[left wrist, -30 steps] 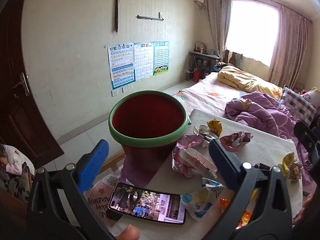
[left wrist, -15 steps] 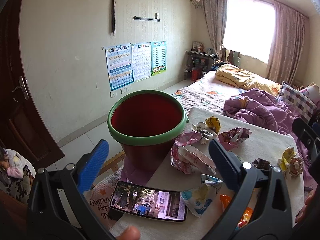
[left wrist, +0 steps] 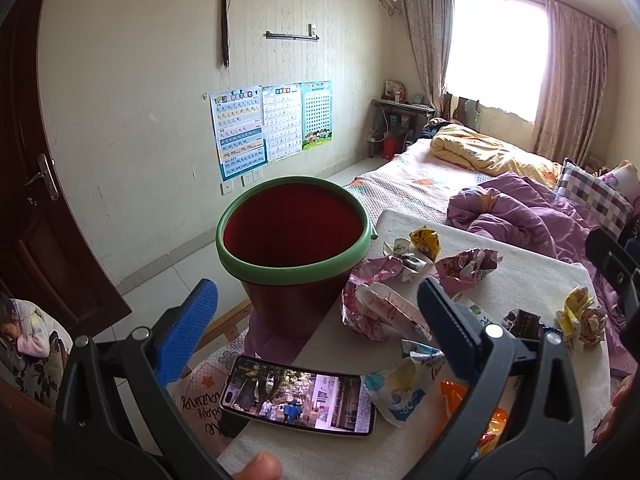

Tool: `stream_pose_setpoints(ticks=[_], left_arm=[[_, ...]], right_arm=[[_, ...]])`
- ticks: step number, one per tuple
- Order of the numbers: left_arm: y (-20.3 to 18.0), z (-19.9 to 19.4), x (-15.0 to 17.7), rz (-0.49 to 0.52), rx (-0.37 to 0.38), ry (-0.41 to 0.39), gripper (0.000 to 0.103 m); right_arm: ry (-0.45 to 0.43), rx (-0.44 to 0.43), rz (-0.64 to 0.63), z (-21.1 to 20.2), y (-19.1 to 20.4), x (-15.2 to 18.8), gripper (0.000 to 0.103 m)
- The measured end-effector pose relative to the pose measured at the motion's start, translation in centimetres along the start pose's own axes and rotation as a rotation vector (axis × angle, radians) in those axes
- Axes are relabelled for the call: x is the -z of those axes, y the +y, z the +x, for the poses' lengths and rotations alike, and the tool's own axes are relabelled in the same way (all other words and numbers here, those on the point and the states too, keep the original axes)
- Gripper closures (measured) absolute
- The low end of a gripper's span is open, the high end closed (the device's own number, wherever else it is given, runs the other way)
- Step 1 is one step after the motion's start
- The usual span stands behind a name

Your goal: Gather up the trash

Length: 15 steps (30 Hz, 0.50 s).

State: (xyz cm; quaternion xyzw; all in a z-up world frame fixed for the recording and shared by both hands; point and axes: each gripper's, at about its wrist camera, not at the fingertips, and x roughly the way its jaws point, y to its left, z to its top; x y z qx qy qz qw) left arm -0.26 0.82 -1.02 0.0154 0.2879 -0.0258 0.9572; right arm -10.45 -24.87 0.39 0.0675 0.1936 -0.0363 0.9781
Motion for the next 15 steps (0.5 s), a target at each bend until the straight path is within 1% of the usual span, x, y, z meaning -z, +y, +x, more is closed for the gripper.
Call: stream_pose_setpoints(ticks=[15], left_arm=[[-0.10, 0.19, -0.05, 0.000, 0.007, 0.006, 0.005]], right_arm=[[0.000, -0.002, -0.009, 0.25, 0.20, 0.07, 0.007]])
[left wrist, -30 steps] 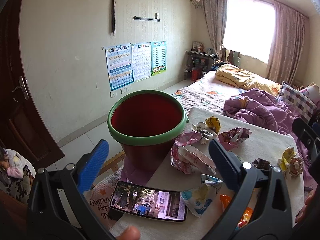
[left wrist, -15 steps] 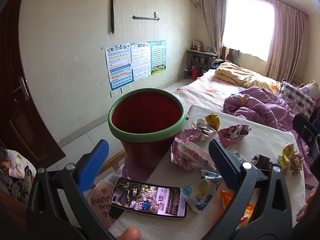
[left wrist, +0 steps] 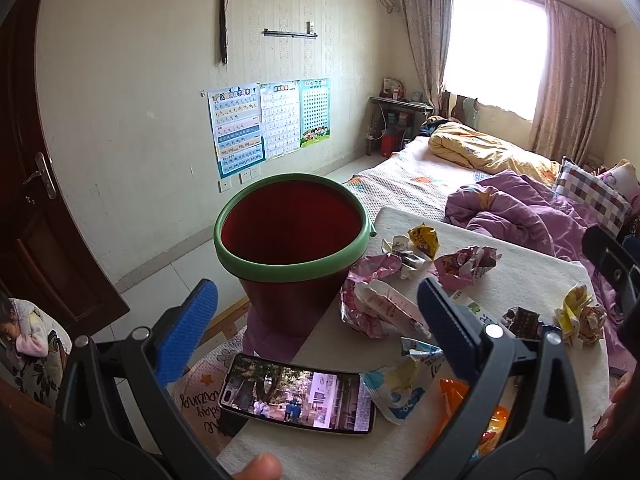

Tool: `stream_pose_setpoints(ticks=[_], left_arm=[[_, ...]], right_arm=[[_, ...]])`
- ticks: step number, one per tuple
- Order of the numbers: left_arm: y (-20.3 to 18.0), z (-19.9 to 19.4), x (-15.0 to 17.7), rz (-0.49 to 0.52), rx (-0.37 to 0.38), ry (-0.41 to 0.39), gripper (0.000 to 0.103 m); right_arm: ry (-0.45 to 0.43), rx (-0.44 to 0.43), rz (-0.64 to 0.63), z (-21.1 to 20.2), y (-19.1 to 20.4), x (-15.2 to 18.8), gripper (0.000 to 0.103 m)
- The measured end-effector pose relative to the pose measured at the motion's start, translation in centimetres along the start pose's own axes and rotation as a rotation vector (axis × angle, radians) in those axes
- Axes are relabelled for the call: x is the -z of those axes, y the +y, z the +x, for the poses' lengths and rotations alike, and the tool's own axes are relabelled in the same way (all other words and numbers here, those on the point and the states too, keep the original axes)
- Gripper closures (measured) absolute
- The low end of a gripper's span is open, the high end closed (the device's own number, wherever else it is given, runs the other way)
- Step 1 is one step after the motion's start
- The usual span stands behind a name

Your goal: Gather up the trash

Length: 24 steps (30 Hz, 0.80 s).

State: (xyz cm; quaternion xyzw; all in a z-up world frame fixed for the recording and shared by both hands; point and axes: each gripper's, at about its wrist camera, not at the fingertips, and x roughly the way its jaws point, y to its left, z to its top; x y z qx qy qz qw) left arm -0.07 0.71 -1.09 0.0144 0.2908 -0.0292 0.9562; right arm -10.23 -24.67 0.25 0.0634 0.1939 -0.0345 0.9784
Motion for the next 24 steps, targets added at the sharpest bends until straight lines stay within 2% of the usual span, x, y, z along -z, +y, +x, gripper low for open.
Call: stream_pose_setpoints(ticks=[20, 24], left_arm=[[-0.5, 0.6, 0.4, 0.039, -0.019, 0.010, 0.005], [-1.2, 0.8, 0.8, 0.040, 0.009, 0.001, 0.005]], right_arm=[[0.030, -0.010, 0.010, 1.2, -1.3, 0.7, 0.007], [0.039, 0.011, -0.006, 1.2, -3.0, 1.2, 0.007]])
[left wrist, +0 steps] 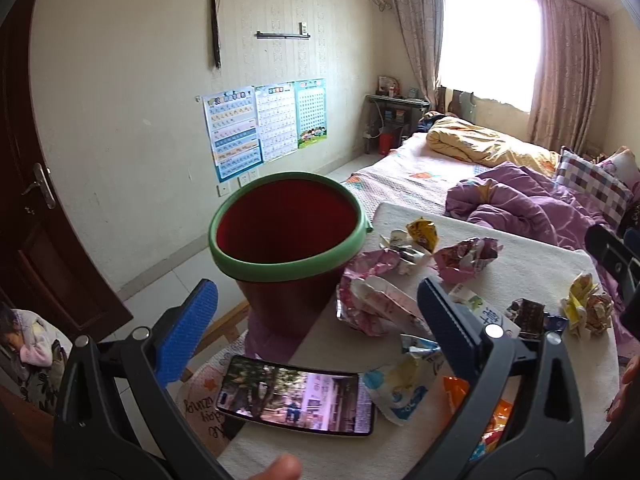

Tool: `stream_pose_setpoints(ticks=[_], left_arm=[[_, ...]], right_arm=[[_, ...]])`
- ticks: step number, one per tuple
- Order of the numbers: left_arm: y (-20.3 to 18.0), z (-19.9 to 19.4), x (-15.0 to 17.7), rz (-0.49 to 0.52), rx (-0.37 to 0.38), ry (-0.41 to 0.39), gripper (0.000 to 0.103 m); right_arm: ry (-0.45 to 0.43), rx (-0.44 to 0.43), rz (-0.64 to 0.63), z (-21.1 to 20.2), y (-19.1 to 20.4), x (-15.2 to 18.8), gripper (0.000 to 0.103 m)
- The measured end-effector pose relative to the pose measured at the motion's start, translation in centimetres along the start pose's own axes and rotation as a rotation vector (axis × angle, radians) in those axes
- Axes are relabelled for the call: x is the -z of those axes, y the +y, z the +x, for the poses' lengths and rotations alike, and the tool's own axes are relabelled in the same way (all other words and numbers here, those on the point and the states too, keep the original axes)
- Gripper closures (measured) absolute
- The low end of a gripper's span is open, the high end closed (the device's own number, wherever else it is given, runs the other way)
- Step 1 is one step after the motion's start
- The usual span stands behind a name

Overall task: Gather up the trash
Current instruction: 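Grasp the blue-and-white snack wrapper with the left gripper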

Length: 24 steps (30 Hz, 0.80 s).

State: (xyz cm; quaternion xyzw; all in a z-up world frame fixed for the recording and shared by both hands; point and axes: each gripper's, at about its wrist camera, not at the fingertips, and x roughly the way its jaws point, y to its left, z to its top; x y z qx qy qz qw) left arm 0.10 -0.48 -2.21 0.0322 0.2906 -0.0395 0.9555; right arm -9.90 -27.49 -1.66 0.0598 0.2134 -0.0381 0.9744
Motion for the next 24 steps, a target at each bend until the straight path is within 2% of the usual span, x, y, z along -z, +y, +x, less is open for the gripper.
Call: stream_pose_setpoints(ticks=[5, 7, 9, 14, 16, 17, 19, 20, 21, 24], left_arm=[[-1.9, 2.8, 1.7, 0.040, 0.116, 0.123, 0.005], [-2.6, 3.9, 2.7, 0.054, 0.138, 0.160, 0.008], [-3.6, 5.8, 3.5, 0.077, 0.158, 0.210, 0.018], [-5.6, 10.1, 5.3, 0.110, 0.232, 0.366, 0.033], [-6.1, 10.4, 5.9, 0.119, 0.260, 0.401, 0.040], [-6.4, 10.4, 6.0, 0.121, 0.275, 0.411, 0.046], [-7.1, 10.5, 6.3, 0.142, 0.295, 0.422, 0.065], [-7.3, 10.6, 6.3, 0.149, 0.301, 0.428, 0.081], [-7.4, 10.6, 6.3, 0.149, 0.311, 0.433, 0.089], [-7.3, 10.1, 5.8, 0.133, 0.338, 0.412, 0.095]], right_arm=[[0.103, 0.028, 0.038, 0.9, -2.8, 2.3, 0.007], [0.138, 0.036, 0.054, 1.2, -3.5, 3.3, 0.007], [0.168, 0.027, 0.057, 1.4, -3.7, 4.0, 0.007], [0.238, -0.056, 0.059, 2.1, -3.4, 5.0, 0.007], [0.269, -0.090, 0.059, 2.5, -3.2, 5.5, 0.007], [0.283, -0.104, 0.055, 2.6, -3.1, 5.7, 0.007], [0.318, -0.122, 0.045, 3.1, -2.6, 6.2, 0.007], [0.341, -0.134, 0.045, 3.5, -2.5, 6.5, 0.007], [0.368, -0.153, 0.054, 3.9, -2.3, 6.9, 0.007], [0.441, -0.231, 0.108, 5.1, -2.2, 7.8, 0.007]])
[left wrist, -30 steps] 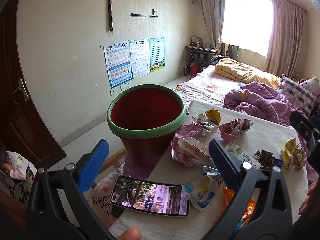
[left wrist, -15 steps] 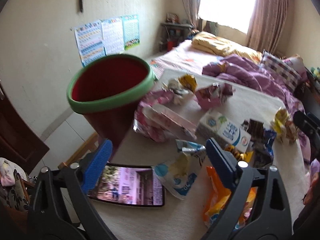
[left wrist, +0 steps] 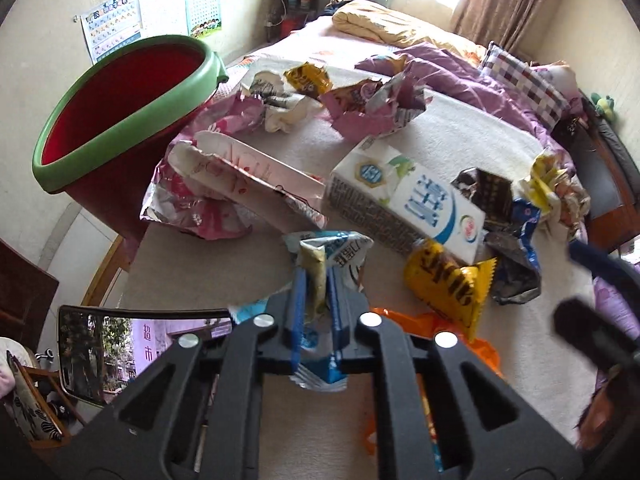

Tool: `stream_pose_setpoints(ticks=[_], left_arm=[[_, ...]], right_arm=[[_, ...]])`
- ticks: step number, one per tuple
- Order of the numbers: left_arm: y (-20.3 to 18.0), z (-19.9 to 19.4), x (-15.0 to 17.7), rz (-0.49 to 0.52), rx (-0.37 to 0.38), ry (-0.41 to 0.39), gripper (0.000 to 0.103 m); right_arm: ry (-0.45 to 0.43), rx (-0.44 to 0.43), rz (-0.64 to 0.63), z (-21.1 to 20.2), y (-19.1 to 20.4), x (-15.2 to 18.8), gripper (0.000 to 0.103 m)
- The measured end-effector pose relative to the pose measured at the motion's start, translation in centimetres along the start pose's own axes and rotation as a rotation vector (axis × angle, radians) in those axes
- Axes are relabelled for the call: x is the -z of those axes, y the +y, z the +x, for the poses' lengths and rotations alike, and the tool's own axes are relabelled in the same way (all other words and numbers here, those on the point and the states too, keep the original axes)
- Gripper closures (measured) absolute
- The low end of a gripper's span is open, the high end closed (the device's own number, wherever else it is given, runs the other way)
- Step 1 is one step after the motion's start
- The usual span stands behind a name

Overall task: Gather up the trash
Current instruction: 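Grasp the blue-and-white snack wrapper with the left gripper, then carry the wrapper over the red bucket and open the left gripper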

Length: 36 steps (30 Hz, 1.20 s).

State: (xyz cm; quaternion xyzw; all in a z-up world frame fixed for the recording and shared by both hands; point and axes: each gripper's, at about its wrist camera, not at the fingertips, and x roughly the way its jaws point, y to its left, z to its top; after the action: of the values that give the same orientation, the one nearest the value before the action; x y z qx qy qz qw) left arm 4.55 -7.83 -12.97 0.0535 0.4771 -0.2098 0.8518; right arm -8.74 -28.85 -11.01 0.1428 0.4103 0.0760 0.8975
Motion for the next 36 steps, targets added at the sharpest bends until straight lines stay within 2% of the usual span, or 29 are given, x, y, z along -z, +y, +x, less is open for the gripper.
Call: stream_pose_setpoints(ticks=[1, 4, 7, 9, 12, 14, 27, 31, 36], left_arm=[[-0.1, -0.5, -0.1, 0.006, -0.004, -0.022, 0.095], [-0.8, -2.5, -0.4, 0.020, -0.018, -0.095, 0.095], [-1.4, -4.3, -0.5, 0.038, -0.027, -0.161, 0.095], [-1.8, -5.1, -0.6, 0.063, -0.043, -0.191, 0.095], [-1.8, -5.5, -0.9, 0.065, -0.052, -0.203, 0.095], [-1.2, -5.7, -1.1, 0.045, -0.051, -0.200, 0.095], [-0.4, -6.8, -1.9, 0.022, -0.061, -0.236, 0.095], [0.5, -7.3, -1.9, 0.003, -0.078, -0.252, 0.095], [2.1, -7.9, -1.6, -0.023, -0.096, -0.261, 0.095]], right_arm=[[0.021, -0.017, 0.014, 0.5, 0.0, 0.0, 0.007], [0.063, -0.040, 0.032, 1.9, 0.1, -0.3, 0.017], [0.116, -0.060, 0.059, 3.5, -0.2, -0.4, 0.032], [0.151, -0.077, 0.074, 4.4, -0.5, -0.3, 0.059], [0.141, -0.102, 0.076, 4.4, -0.5, -0.5, 0.081], [0.114, -0.095, 0.053, 3.8, -0.1, -0.7, 0.089], [-0.101, -0.096, 0.014, -1.3, 1.5, -3.9, 0.089], [-0.123, -0.097, -0.002, -2.0, 2.1, -4.6, 0.089], [-0.103, -0.117, -0.019, -1.5, 3.4, -5.1, 0.089]])
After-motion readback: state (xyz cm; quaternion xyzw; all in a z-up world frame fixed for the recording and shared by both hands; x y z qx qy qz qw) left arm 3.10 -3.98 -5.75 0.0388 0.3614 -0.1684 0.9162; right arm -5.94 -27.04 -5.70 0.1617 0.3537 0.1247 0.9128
